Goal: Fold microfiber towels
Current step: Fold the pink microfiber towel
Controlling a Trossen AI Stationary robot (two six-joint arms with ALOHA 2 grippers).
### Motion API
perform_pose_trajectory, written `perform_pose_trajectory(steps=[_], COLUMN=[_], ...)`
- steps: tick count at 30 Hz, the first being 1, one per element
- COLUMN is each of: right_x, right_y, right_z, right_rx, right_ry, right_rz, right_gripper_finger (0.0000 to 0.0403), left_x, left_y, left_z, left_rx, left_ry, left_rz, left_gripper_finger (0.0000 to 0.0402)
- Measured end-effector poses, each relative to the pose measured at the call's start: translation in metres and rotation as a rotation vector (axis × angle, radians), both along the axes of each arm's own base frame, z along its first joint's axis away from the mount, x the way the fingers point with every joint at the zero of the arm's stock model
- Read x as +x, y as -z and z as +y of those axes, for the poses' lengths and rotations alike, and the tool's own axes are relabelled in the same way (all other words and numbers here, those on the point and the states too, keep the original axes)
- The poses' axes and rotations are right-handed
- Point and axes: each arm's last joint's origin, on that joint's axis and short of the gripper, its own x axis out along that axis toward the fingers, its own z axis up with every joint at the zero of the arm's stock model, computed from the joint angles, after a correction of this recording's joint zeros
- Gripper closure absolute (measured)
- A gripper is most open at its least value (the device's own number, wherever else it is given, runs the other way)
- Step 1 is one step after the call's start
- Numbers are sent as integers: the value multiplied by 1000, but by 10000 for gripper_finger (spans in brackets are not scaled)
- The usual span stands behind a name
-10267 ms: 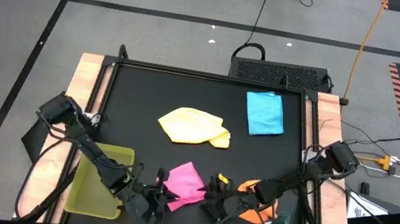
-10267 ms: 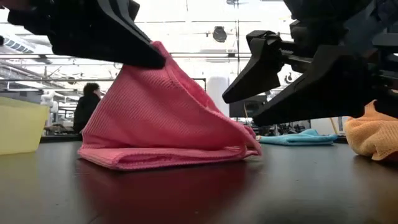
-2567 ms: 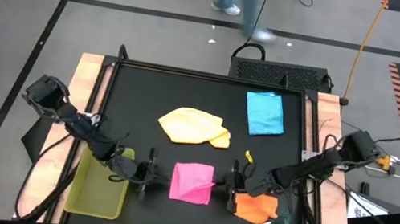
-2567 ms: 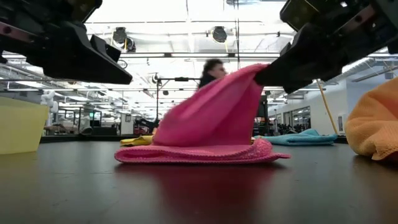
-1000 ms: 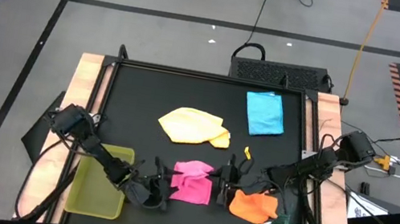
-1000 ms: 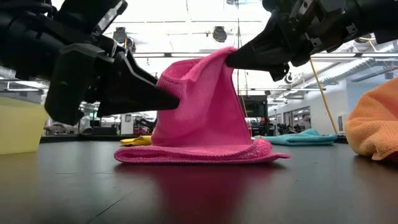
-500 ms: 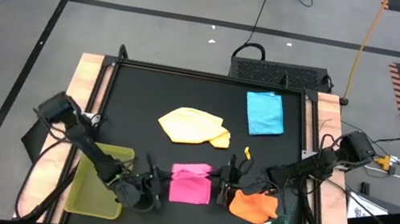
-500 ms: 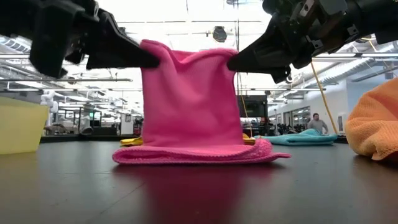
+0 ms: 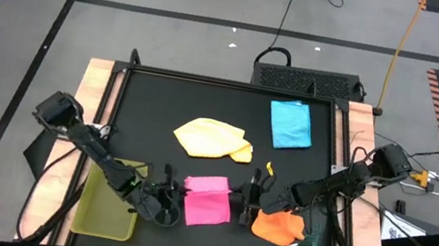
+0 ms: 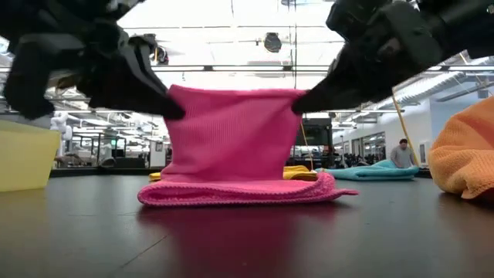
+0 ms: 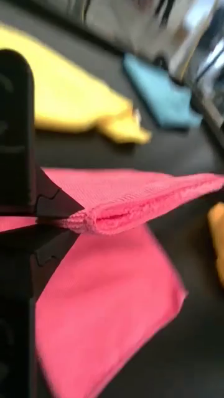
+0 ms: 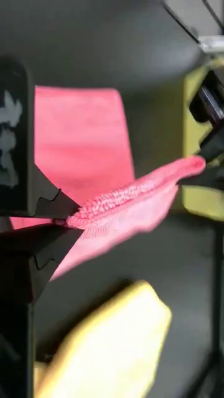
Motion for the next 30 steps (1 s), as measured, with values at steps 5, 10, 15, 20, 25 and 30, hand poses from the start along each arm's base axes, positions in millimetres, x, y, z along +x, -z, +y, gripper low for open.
perform_pose_trajectory(steps=[5,10,15,20,25,30], right_x=[2,6,7,8,8,7], right_y=[7,24,32,30,30,31], right_z=[5,9,10,12,13,13], right_rx=[65,89,84,112,123,108], right_ry=[-122,-177,-178,-224,-259,-284], right_rz=[29,54,70,61,69,77], right_gripper_finger=[399,399,399,398,398,390], left_x=[2,0,-3,-4,-3,-4], left_y=[15,18,16,17,16,16], left_z=[-8,-14,-20,-21,-23,-24], left_rx=[-59,-70,-102,-160,-198,-230], left_ry=[91,126,209,225,229,272], left_rz=[51,67,87,104,93,114], left_gripper_finger=[396,383,390,390,364,339])
